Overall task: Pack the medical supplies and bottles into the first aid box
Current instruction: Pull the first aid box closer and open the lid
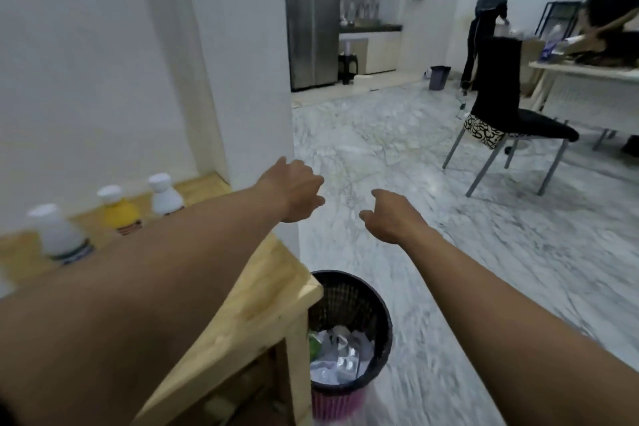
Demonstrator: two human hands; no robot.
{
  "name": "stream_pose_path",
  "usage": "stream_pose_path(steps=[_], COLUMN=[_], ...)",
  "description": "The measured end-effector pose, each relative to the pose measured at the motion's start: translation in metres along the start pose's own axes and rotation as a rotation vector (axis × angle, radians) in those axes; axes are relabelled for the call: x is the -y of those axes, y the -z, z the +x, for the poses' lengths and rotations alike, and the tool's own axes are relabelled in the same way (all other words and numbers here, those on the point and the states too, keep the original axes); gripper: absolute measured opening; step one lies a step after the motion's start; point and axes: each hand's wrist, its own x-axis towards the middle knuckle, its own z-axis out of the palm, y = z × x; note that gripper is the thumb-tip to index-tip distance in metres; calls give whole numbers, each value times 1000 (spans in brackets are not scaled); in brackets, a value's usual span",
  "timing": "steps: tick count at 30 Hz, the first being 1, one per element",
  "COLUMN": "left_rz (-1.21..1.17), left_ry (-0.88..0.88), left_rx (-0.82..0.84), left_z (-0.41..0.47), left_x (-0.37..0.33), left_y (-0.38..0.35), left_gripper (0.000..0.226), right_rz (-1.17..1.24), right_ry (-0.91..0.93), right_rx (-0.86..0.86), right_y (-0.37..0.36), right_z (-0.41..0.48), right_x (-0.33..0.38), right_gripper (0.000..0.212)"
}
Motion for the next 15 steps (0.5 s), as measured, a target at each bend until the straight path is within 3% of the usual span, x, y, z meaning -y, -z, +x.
stream_pose_path(steps=[11, 15], left_rz=[96, 113], left_ry=[212, 374], left_rx=[-255, -246], left_z=[-202, -277], left_x=[52, 75], left_y=[76, 82], left_gripper=[46, 49], right_rz=[-44, -30], right_ry=[267, 383], right_rx=[-116, -124], right_y=[55, 54], right_z=[-94, -128], right_x=[135, 185], right_gripper=[60, 63])
